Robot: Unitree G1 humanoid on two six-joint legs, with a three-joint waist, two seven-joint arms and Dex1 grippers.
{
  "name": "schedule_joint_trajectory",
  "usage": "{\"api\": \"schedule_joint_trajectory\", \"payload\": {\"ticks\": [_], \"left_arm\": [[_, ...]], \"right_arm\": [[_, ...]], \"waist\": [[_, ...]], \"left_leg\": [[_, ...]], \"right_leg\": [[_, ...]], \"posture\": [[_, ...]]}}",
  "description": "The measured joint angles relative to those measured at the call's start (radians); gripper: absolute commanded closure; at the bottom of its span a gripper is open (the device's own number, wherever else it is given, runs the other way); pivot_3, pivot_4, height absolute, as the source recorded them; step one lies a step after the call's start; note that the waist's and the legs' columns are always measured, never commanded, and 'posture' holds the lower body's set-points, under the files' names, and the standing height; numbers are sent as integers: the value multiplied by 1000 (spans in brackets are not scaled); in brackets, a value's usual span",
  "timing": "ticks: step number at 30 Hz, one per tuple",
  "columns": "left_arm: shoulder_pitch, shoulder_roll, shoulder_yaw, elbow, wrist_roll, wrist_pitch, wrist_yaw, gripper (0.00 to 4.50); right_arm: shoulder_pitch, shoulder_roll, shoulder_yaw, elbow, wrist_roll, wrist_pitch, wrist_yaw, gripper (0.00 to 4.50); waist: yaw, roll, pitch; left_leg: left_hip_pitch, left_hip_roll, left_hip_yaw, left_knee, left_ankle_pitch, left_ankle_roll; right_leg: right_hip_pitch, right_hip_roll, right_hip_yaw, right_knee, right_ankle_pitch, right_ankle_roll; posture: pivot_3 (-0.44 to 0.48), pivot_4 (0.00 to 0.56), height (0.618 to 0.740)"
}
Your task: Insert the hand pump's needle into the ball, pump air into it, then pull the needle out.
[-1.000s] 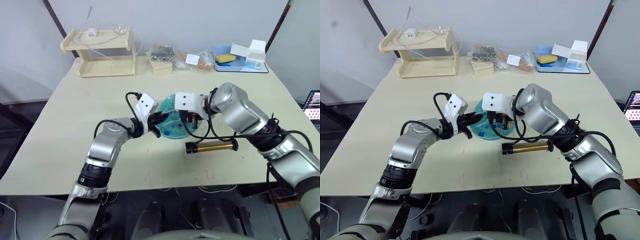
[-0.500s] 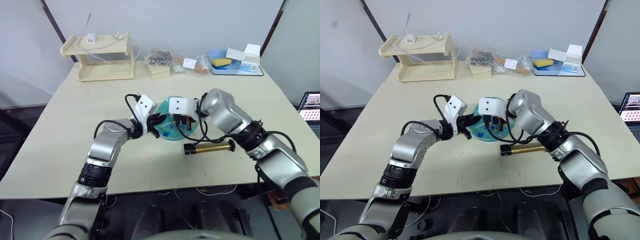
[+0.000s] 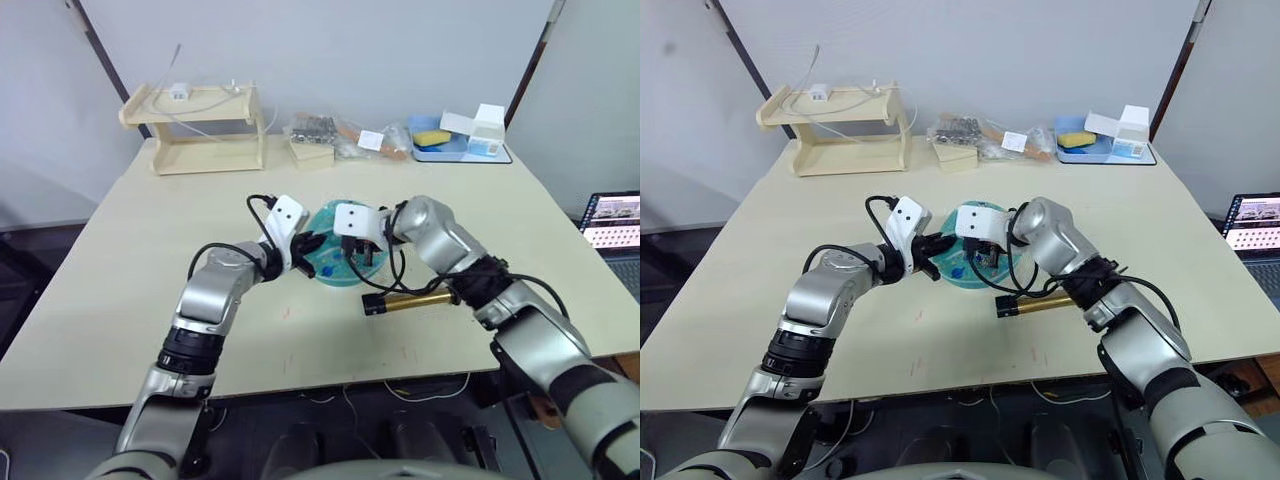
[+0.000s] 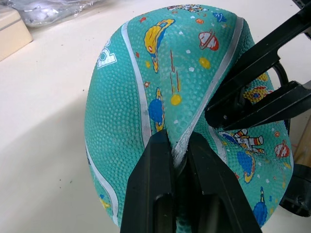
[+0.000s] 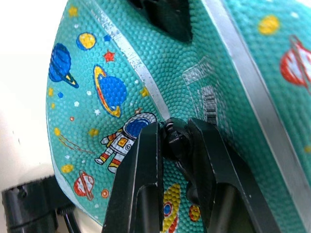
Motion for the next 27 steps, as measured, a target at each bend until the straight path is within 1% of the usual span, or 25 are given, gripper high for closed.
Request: {"api": "schedule_joint_trajectory", "payload": {"ticks": [1,3,5,6,7,9,10,12,13,14,16,18,19,20,22,23,26,27], "left_arm": [[0,0,-2,-2,-1,-3,-4,4500],[-3,-1,-8,-9,-5,-17,-18,4500],[-11,0,-10,-15,-12,-27,-36,4500],[-14,-1,-13,-18,-16,-31,-45,4500],[-16,-3,-18,-25,-19,-38,-48,4500],[-18,-5,-21,-34,-21,-42,-55,4500],[-18,-5,-20,-38,-22,-44,-58,4500],[-25,-7,-22,-41,-30,-49,-67,4500],[-26,-7,-21,-41,-33,-52,-68,4500],[-28,-6,-23,-41,-38,-54,-75,4500],[-28,-4,-23,-40,-40,-58,-81,4500],[-31,2,-22,-36,-42,-59,-91,4500],[-34,7,-20,-33,-45,-59,-96,4500],[-35,10,-17,-31,-45,-59,-97,4500],[-41,13,-17,-25,-48,-60,-103,4500],[-42,13,-17,-24,-48,-61,-105,4500],[-49,18,-21,-16,-55,-64,-114,4500],[-54,21,-23,-12,-57,-65,-119,4500]], "right_arm": [[13,-11,-11,-25,6,6,1,4217],[53,-47,-49,-117,25,37,6,4217],[93,-76,-95,-209,58,85,21,3194],[111,-90,-117,-248,77,114,26,2811],[134,-104,-133,-296,99,146,35,2305],[172,-122,-169,-385,140,207,42,1421],[188,-131,-189,-422,159,235,43,804],[253,-189,-276,-582,234,320,53,88],[272,-214,-321,-645,263,353,58,88],[301,-249,-394,-737,303,395,62,88],[337,-297,-490,-850,354,445,68,88],[426,-358,-634,-1008,438,519,74,88],[460,-372,-686,-1062,475,553,77,88],[473,-376,-711,-1086,495,571,77,88],[515,-396,-820,-1175,574,636,77,88],[521,-404,-844,-1192,591,648,76,88],[583,-434,-1019,-1299,684,732,89,88],[613,-453,-1108,-1342,738,762,93,88]], "waist": [[2,0,1],[9,8,8],[18,11,10],[28,12,11],[34,13,11],[45,14,13],[49,14,13],[62,17,18],[63,17,21],[64,17,23],[63,17,23],[62,16,24],[60,16,25],[58,16,26],[58,16,30],[58,16,31],[62,14,35],[62,14,36]], "left_leg": [[-1,0,0,0,0,0],[-5,-2,-1,0,0,1],[-19,-4,-3,1,0,1],[-25,-4,-4,3,0,1],[-31,-5,-5,5,1,-1],[-41,-7,-6,6,2,-3],[-44,-9,-7,6,2,-2],[-54,-10,-10,12,0,1],[-54,-11,-10,12,-1,2],[-54,-12,-10,12,-1,3],[-54,-14,-10,12,-3,6],[-54,-14,-9,12,-4,8],[-54,-15,-8,12,-5,9],[-53,-15,-7,13,-6,10],[-53,-15,-6,15,-7,13],[-53,-15,-6,15,-7,13],[-54,-15,-4,17,-7,13],[-54,-15,-4,17,-7,13]], "right_leg": [[0,0,0,0,0,0],[-4,-2,0,-1,1,5],[-16,-3,-3,-1,1,6],[-21,-3,-3,0,1,6],[-26,-4,-5,0,3,3],[-33,-7,-5,0,4,1],[-36,-9,-5,0,4,2],[-41,-11,-7,-1,3,3],[-41,-12,-7,-1,3,4],[-41,-14,-8,-1,2,6],[-40,-16,-8,-1,1,8],[-40,-16,-8,-2,0,9],[-39,-16,-7,-2,0,9],[-39,-16,-7,-1,0,9],[-39,-16,-6,0,0,9],[-39,-16,-7,0,0,9],[-38,-16,-9,0,0,9],[-37,-16,-10,0,0,9]], "posture": [[0,150,740],[0,150,740],[0,150,740],[0,150,740],[0,150,740],[0,150,740],[0,150,740],[0,150,740],[0,150,740],[0,150,740],[0,150,740],[0,150,740],[0,150,740],[0,150,740],[0,150,740],[0,150,740],[0,150,740],[0,150,740]]}}
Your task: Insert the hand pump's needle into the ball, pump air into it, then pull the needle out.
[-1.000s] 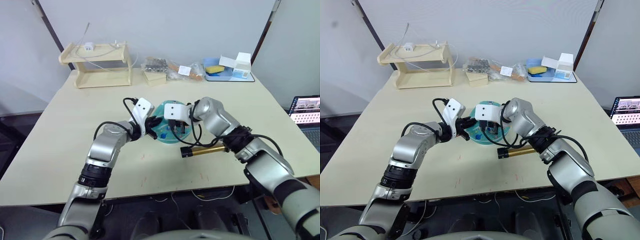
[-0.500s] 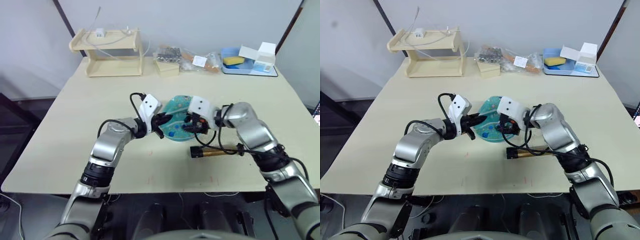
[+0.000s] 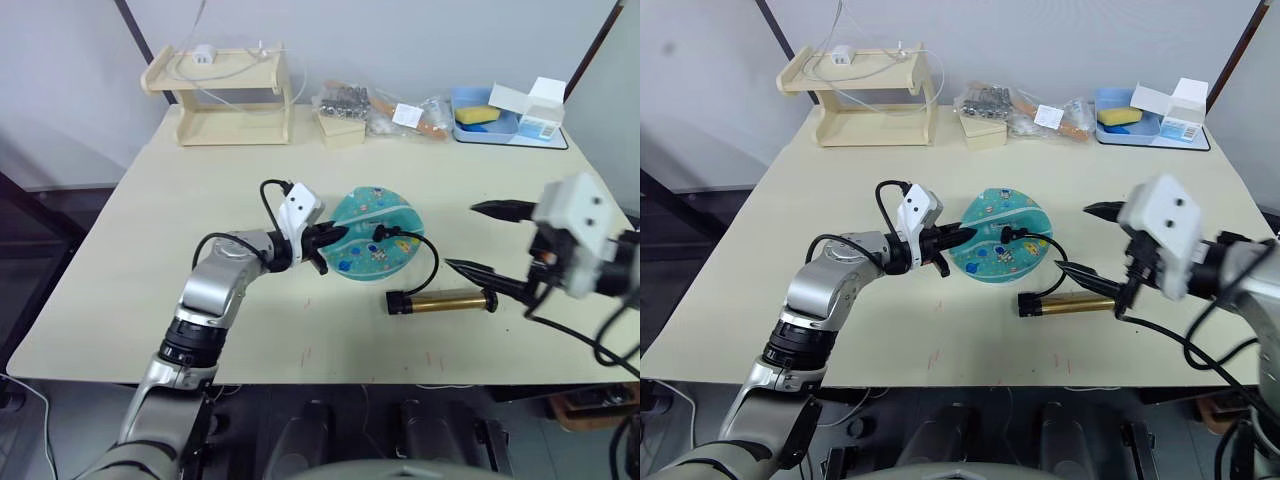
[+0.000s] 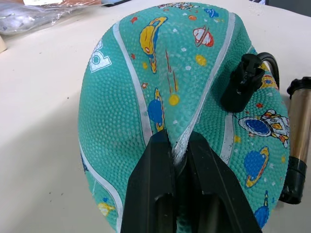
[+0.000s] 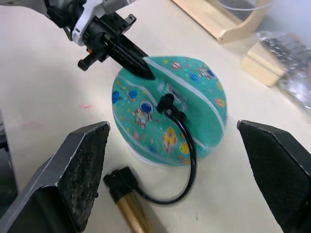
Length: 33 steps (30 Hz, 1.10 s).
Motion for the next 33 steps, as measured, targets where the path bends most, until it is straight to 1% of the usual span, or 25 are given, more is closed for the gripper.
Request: {"api": "schedule_joint_trajectory", "payload": {"ticks": [1,5,6,7,9,10,11,12,14,15,18,20,23,25,26,29,30,33], "left_arm": [[-1,7,1,3,-1,-1,-5,4500],[-11,15,-5,12,-1,-4,-18,4500],[-13,19,-10,13,-1,-9,-24,4500],[-13,23,-11,13,-1,-13,-28,4500],[-15,36,-10,16,-6,-17,-46,3685],[-15,49,-5,17,-15,-17,-60,3381],[-16,52,1,20,-24,-12,-67,2905],[-14,62,19,29,-49,8,-86,2332],[-14,74,41,32,-81,34,-104,1504],[-13,98,61,17,-116,63,-128,1137],[-15,156,106,-26,-172,99,-176,1137],[-12,231,138,-66,-227,131,-240,1137],[-14,306,165,-116,-312,194,-320,1137],[-24,338,161,-148,-355,230,-366,1137],[-37,348,144,-170,-379,249,-394,1137],[-64,355,71,-224,-399,268,-431,1137],[-75,351,46,-232,-400,272,-434,1137],[-128,309,-26,-243,-396,292,-420,1137]], "right_arm": [[15,-16,-53,-22,38,14,0,88],[105,-72,-201,-37,203,20,-35,88],[150,-92,-248,-37,263,18,-55,88],[171,-101,-267,-37,292,16,-65,88],[237,-120,-337,-41,389,3,-114,0],[267,-128,-370,-44,433,-5,-138,0],[286,-132,-390,-45,459,-16,-155,0],[339,-143,-429,-46,515,-37,-194,0],[377,-153,-450,-48,556,-57,-226,0],[417,-165,-467,-50,588,-75,-254,0],[479,-173,-494,-50,620,-101,-289,0],[563,-172,-522,-50,621,-117,-298,0],[668,-169,-550,-42,580,-140,-277,0],[716,-170,-558,-21,541,-162,-252,0],[742,-174,-569,0,513,-183,-232,0],[825,-200,-580,55,422,-229,-172,0],[840,-202,-582,72,400,-243,-152,0],[865,-197,-587,147,368,-332,-36,0]], "waist": [[-2,-1,0],[-3,-2,1],[-3,-2,2],[-2,-3,2],[-3,-4,3],[-5,-5,4],[-5,-5,4],[-5,-6,7],[-5,-8,10],[-4,-10,12],[-5,-16,16],[-4,-17,17],[-2,-17,18],[-1,-17,18],[-1,-17,18],[-2,-17,18],[-2,-17,18],[-3,-17,18]], "left_leg": [[1,0,1,0,0,0],[2,1,2,1,-1,1],[2,1,3,1,-1,1],[1,1,3,1,-1,1],[2,1,4,1,-1,1],[2,2,4,1,-1,2],[2,2,5,1,-1,2],[2,2,5,1,-1,2],[1,3,5,2,-1,3],[1,3,5,3,-1,3],[1,4,6,3,-1,3],[1,4,6,3,-2,3],[1,4,7,3,-2,3],[1,4,8,4,-2,4],[1,4,8,5,-2,4],[1,4,10,5,-2,4],[1,4,10,5,-2,4],[2,4,11,6,-3,5]], "right_leg": [[1,0,1,0,0,0],[1,0,2,0,0,0],[1,0,2,0,0,0],[1,0,2,0,0,0],[1,0,2,0,0,0],[1,1,3,0,0,0],[1,1,3,0,0,0],[1,1,3,1,0,0],[1,1,3,1,0,0],[1,1,3,1,0,0],[1,1,3,1,0,0],[1,1,4,0,0,0],[1,1,4,0,0,1],[2,1,4,0,-1,4],[2,1,5,0,-1,6],[2,1,6,0,-1,7],[2,1,6,0,-1,7],[2,1,7,1,-1,7]], "posture": [[0,150,740],[0,150,740],[0,150,740],[0,150,740],[0,150,740],[0,150,740],[0,150,740],[0,150,740],[0,150,740],[0,150,740],[0,150,740],[0,150,740],[0,150,740],[0,150,740],[0,150,740],[0,150,740],[0,150,740],[0,150,740]]}}
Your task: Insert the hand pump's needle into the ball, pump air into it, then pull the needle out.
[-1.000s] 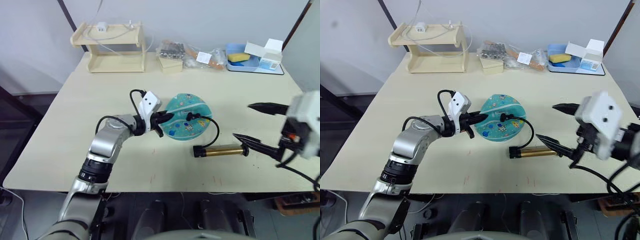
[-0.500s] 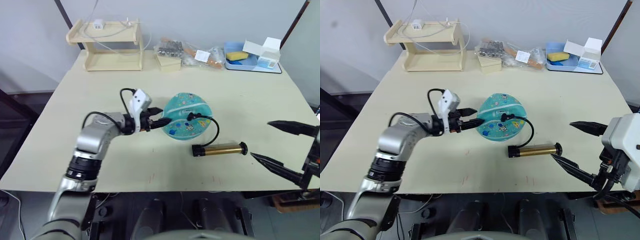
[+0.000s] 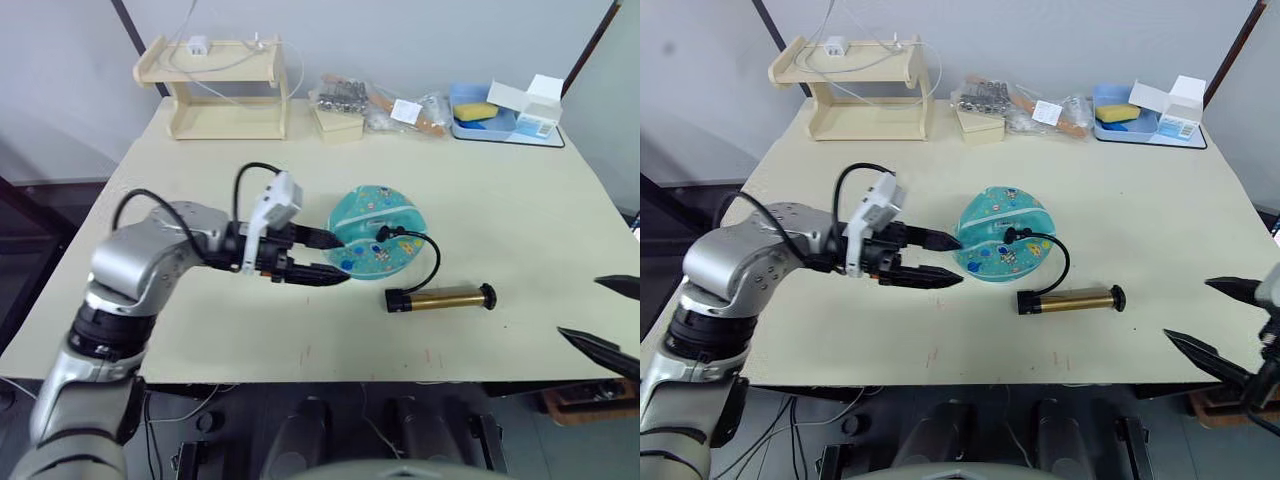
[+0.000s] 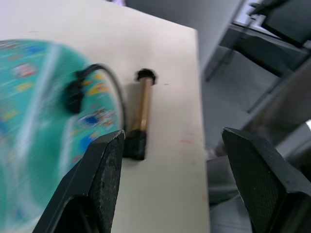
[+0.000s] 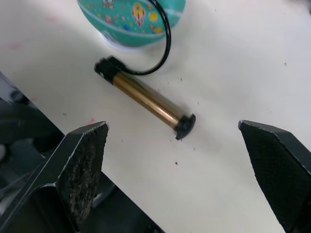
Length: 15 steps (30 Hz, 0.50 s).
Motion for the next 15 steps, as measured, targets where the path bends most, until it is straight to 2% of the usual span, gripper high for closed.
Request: {"api": "schedule_joint_trajectory", "payload": {"ticks": [6,15], "left_arm": [[-155,-92,-166,-22,38,100,92,1137],[-306,-238,-380,35,133,166,161,1137]], "right_arm": [[89,-98,-10,175,-163,-165,261,0],[-38,-220,53,370,-245,-274,397,0]], "waist": [[-1,0,0],[-3,0,0]], "left_leg": [[0,-1,3,1,-1,2],[-1,-1,8,7,-2,2]], "right_leg": [[0,0,3,0,1,0],[0,0,7,0,3,0]], "posture": [[0,150,740],[0,150,740]]}}
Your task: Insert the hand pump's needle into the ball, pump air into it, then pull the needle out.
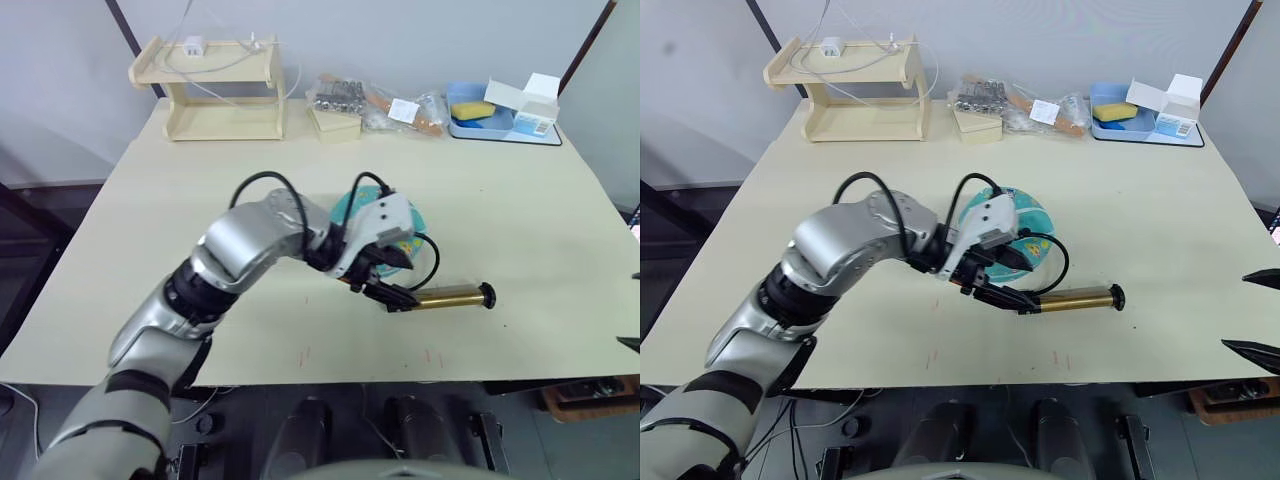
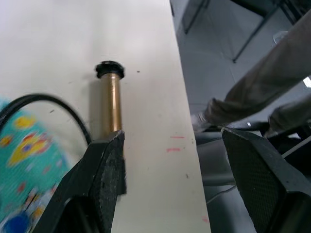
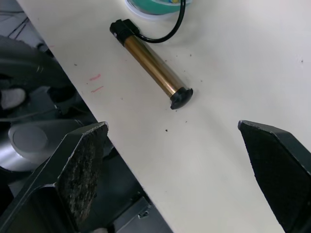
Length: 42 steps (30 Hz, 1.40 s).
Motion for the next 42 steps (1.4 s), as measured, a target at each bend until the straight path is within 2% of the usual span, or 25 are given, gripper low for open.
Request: {"api": "schedule_joint_trajectory", "payload": {"ticks": [6,13,18,20,23,29,35,42], "left_arm": [[-55,-139,-125,108,104,2,78,1137],[-107,-304,-242,273,207,-35,118,1137],[-193,-417,-343,460,316,-169,92,1137],[-235,-468,-377,587,382,-269,62,1137],[-255,-500,-387,674,421,-335,38,1137],[-297,-666,-401,971,541,-513,4,1137],[-315,-684,-375,1208,646,-685,6,1137],[-318,-688,-326,1328,707,-812,7,1137]], "right_arm": [[-64,-29,47,54,-39,-8,46,0],[-128,-46,96,36,-48,22,47,0],[-130,-45,140,15,-81,30,37,0],[-130,-41,156,-1,-96,34,28,0],[-131,-35,158,-10,-107,34,21,0],[-144,33,168,-75,-112,45,-29,0],[-103,113,155,-133,-116,56,-66,0],[-55,174,107,-208,-113,74,-100,0]], "waist": [[4,1,1],[4,2,1],[4,3,1],[3,4,2],[4,5,2],[10,5,1],[5,7,3],[-2,8,4]], "left_leg": [[-5,-2,5,10,-4,6],[-3,-4,10,13,-7,11],[-2,-4,13,13,-9,15],[-2,-4,14,13,-10,16],[-2,-4,14,13,-10,16],[-5,-9,15,16,-11,18],[-4,-11,13,18,-15,25],[-4,-12,16,23,-17,28]], "right_leg": [[0,-3,4,0,2,8],[0,-4,13,-1,4,13],[0,-4,15,-1,4,13],[-1,-4,17,-1,4,14],[-1,-4,18,-1,4,14],[-1,-8,16,-1,2,18],[-1,-10,20,0,2,22],[-1,-10,23,2,4,24]], "posture": [[0,150,740],[0,150,740],[0,150,740],[0,150,740],[0,150,740],[0,150,740],[0,150,740],[0,150,740]]}}
